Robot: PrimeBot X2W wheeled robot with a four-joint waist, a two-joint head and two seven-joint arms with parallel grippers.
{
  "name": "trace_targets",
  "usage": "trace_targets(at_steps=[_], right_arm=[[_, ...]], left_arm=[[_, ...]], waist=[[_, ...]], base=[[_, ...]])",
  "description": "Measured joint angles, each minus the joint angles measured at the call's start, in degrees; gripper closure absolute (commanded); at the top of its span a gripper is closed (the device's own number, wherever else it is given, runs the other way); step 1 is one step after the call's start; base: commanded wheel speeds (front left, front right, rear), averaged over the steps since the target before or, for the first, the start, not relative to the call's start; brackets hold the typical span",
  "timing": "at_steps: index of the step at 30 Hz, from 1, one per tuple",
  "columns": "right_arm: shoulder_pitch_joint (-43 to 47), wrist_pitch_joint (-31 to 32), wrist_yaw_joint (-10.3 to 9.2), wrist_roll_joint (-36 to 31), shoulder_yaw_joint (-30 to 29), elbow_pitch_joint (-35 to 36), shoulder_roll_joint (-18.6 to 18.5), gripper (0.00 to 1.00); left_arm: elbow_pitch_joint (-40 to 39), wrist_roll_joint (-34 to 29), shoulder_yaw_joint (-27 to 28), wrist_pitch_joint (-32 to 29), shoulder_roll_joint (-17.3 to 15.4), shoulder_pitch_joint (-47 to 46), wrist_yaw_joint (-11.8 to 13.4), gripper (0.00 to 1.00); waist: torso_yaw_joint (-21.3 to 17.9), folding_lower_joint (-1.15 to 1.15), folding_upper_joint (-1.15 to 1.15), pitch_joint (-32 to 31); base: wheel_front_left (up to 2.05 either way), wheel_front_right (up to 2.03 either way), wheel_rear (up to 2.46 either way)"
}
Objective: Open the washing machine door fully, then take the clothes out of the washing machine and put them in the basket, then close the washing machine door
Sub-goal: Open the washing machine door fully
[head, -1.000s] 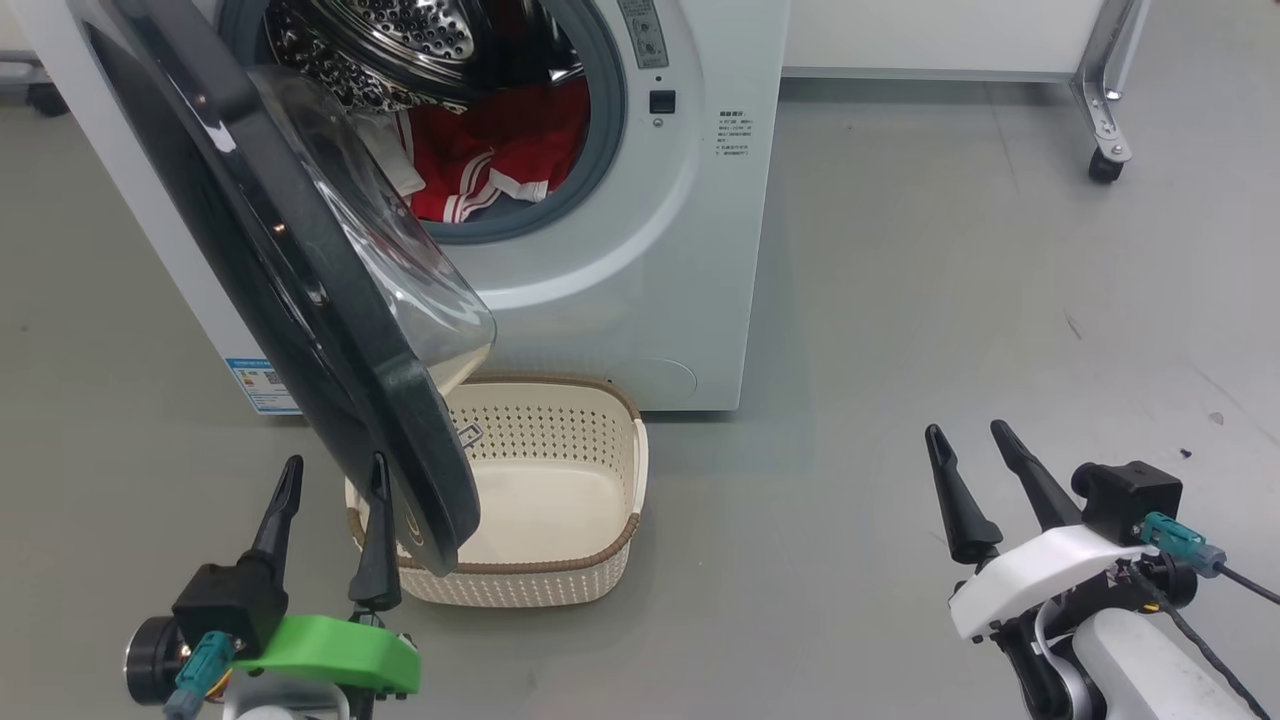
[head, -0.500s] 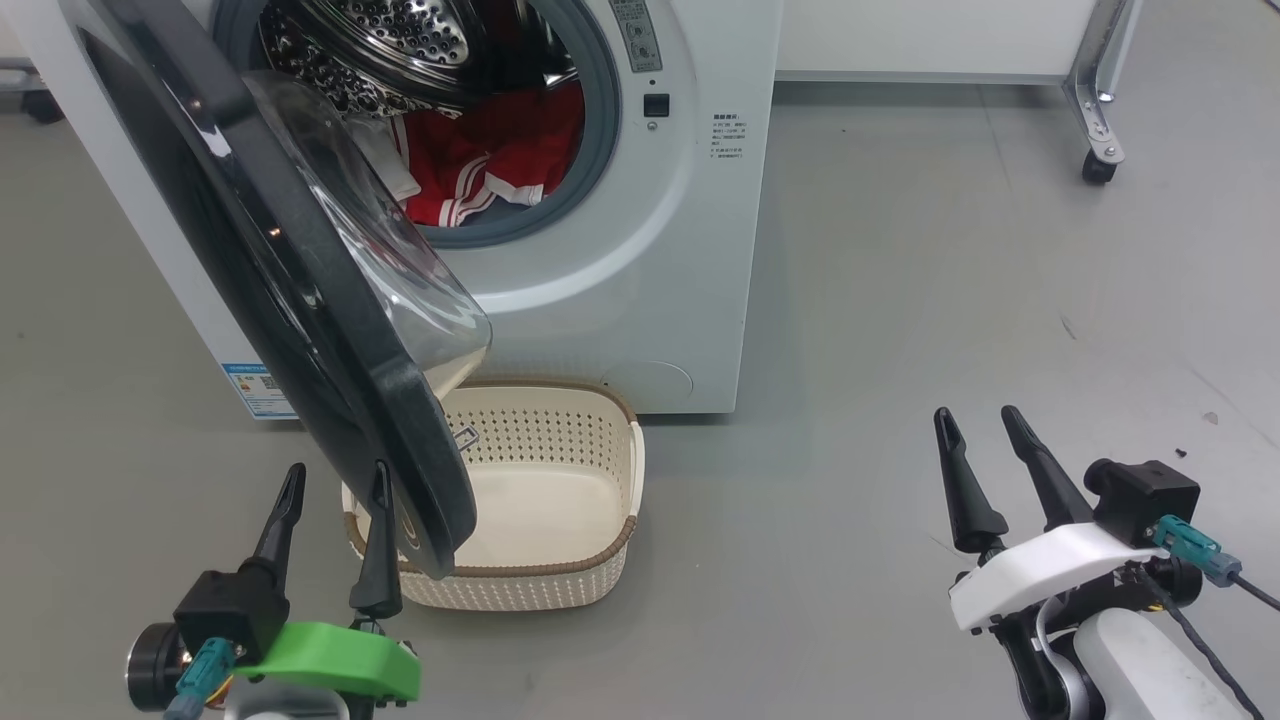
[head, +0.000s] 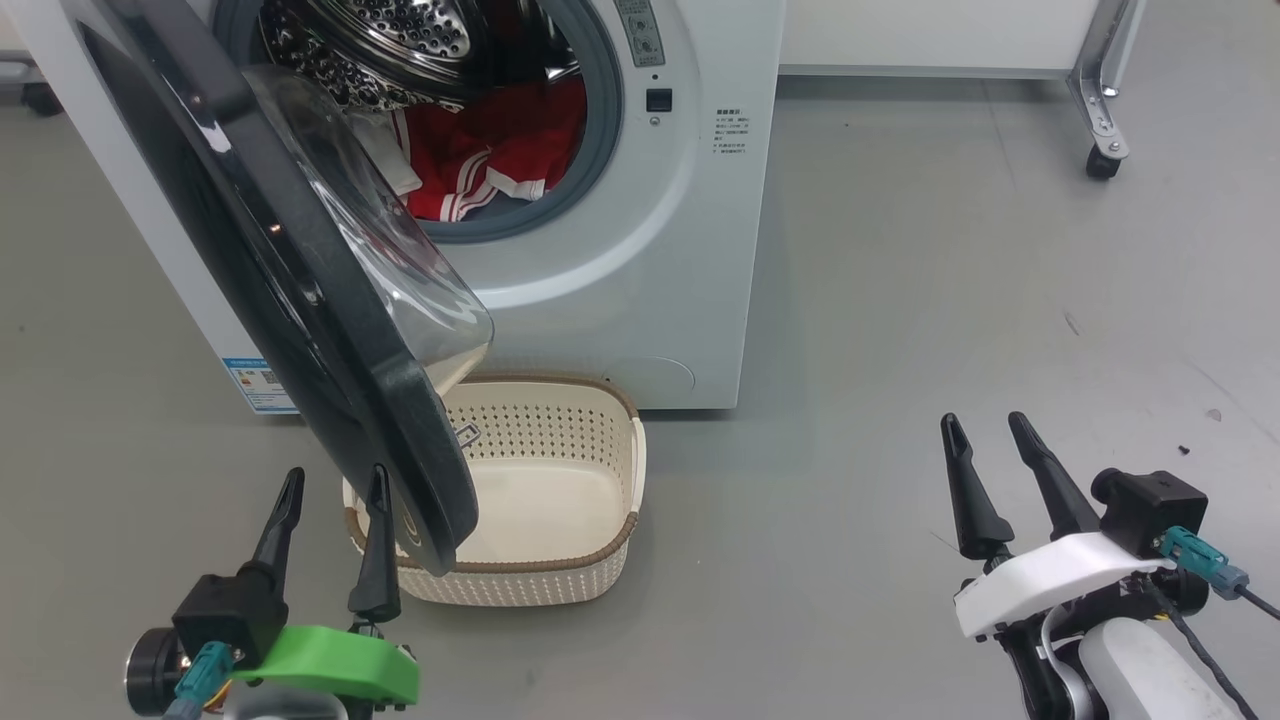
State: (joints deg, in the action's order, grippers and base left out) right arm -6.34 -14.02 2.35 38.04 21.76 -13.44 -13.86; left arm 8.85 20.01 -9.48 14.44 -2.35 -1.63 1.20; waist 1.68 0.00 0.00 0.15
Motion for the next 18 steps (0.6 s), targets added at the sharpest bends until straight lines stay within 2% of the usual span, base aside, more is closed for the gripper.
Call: trace_targets(at_steps=[18], right_arm=[[1.1, 0.0, 1.1, -2.41, -2.27, 0.21, 1.71, 0.0]], left_arm=[[0.11, 0.08, 0.21, 0.0, 0.0, 0.01, 0.0, 0.0]], waist=[[0.22, 0.0, 0.0, 0.26]], base=[[0.0, 0.0, 0.0]])
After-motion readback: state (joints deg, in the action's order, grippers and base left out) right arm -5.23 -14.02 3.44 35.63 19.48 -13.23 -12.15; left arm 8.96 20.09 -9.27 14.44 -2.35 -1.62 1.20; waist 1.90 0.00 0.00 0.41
